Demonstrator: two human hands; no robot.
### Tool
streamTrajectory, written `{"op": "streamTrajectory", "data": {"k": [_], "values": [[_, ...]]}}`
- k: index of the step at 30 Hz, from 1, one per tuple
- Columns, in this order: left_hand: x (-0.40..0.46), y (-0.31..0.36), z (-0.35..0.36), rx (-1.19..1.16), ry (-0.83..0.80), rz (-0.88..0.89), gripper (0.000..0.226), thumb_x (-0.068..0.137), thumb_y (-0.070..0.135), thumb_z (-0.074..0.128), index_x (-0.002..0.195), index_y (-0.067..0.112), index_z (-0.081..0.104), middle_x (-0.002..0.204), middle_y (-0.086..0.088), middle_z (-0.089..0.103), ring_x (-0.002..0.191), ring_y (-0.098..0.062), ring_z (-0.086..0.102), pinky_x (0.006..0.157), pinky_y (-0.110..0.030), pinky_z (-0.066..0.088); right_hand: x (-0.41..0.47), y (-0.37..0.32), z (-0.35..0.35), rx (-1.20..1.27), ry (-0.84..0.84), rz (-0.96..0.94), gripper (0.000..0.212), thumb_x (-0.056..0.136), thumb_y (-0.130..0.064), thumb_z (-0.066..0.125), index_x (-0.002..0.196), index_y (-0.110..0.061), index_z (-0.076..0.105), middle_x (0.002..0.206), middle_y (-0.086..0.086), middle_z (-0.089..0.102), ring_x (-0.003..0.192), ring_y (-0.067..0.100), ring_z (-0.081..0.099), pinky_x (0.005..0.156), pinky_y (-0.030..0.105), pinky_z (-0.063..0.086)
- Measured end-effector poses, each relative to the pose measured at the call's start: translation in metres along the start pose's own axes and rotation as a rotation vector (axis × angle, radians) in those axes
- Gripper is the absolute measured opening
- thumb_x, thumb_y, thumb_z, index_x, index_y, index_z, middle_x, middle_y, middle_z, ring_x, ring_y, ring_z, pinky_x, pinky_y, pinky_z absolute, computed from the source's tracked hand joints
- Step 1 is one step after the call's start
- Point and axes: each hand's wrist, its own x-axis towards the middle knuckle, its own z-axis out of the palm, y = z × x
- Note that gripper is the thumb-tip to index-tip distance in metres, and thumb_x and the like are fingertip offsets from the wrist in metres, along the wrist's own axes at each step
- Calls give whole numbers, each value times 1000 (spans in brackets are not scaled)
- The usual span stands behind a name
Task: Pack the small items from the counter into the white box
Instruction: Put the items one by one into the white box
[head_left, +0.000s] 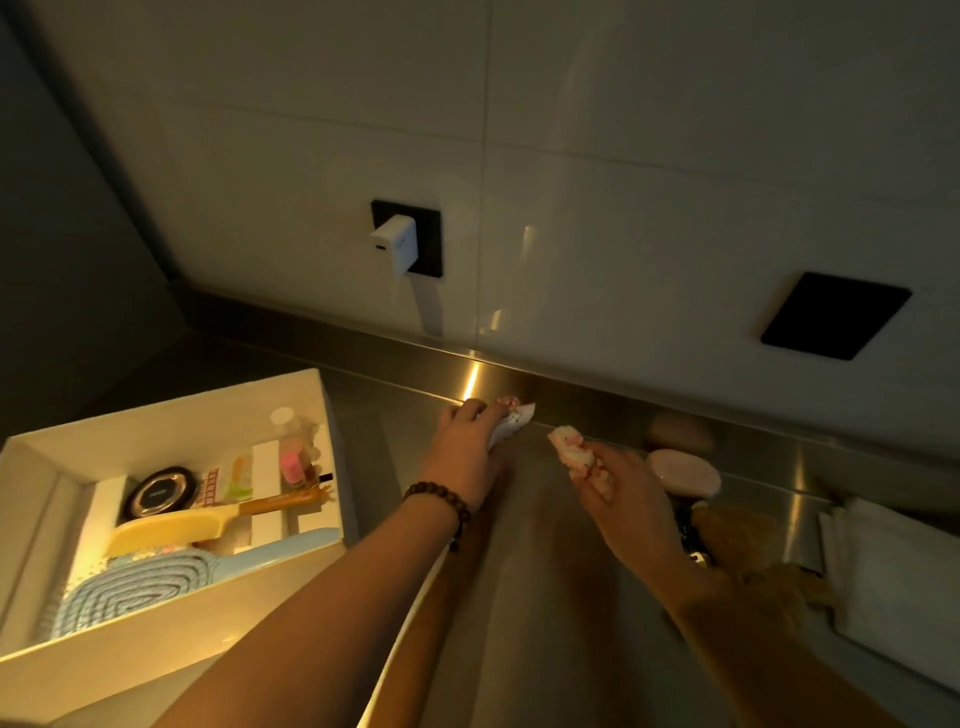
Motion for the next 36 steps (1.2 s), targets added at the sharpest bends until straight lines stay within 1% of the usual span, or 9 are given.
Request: {"op": "streamTrajectory", "data": {"k": [5, 10, 13, 15, 18, 20, 25, 31, 36], "values": [[-5, 3, -83, 90, 196, 69, 47, 84, 17, 61, 129, 22, 49, 124, -3, 52, 113, -26, 41, 90, -36, 41, 9, -59, -19, 19, 20, -89, 31, 92, -35, 55, 122, -27, 56, 100, -5, 57, 85, 8, 52, 64, 16, 35], [-36, -38, -166, 179, 292, 14, 47, 83, 20, 63, 128, 24, 49, 124, -3, 52, 112, -25, 43, 89, -35, 40, 13, -145, -12, 84, -46, -281, 30, 91, -38, 55, 119, -26, 59, 104, -5, 62, 98, 14, 56, 80, 39, 50], [-67, -76, -211, 248, 336, -60, 47, 82, 21, 64, 127, 26, 49, 124, -1, 53, 112, -23, 45, 90, -37, 42, 15, -197, 8, 116, -104, -379, 31, 90, -35, 58, 120, -27, 59, 106, -4, 62, 100, 14, 55, 84, 42, 49], [-90, -103, -238, 292, 356, -123, 46, 82, 21, 65, 126, 25, 50, 122, -2, 54, 109, -24, 46, 87, -37, 43, 16, -230, 27, 119, -146, -429, 35, 90, -34, 59, 124, -29, 58, 110, -4, 62, 103, 15, 54, 84, 39, 49], [-123, -140, -270, 339, 346, -226, 45, 82, 23, 65, 124, 27, 50, 121, -1, 54, 109, -23, 46, 85, -35, 44, 16, -272, 62, 112, -248, -489, 40, 90, -31, 60, 129, -35, 53, 120, -7, 54, 109, 11, 48, 82, 25, 42], [-141, -161, -283, 357, 322, -274, 45, 82, 25, 65, 124, 29, 49, 121, 1, 53, 109, -21, 45, 85, -35, 44, 18, -296, 88, 83, -325, -525, 42, 91, -31, 59, 132, -35, 50, 125, -8, 49, 113, 11, 45, 86, 24, 41], [-163, -199, -292, 342, 301, -327, 44, 82, 28, 64, 123, 33, 48, 121, 5, 52, 109, -16, 44, 86, -31, 43, 32, -333, 147, -81, -451, -562, 38, 94, -35, 54, 132, -35, 50, 133, -9, 48, 123, 15, 43, 103, 35, 41], [-161, -233, -295, 321, 308, -335, 50, 80, 29, 68, 126, 32, 47, 123, 5, 51, 113, -16, 44, 90, -29, 40, 49, -337, 198, -178, -528, -579, 40, 91, -32, 58, 129, -39, 51, 129, -10, 51, 119, 15, 45, 101, 34, 42], [-154, -239, -297, 232, 284, -262, 46, 82, 31, 64, 125, 32, 48, 121, 7, 52, 109, -12, 45, 89, -25, 36, 53, -339, 208, -131, -603, -562, 44, 86, -30, 66, 128, -38, 52, 133, -9, 45, 118, 15, 45, 98, 29, 41]]}}
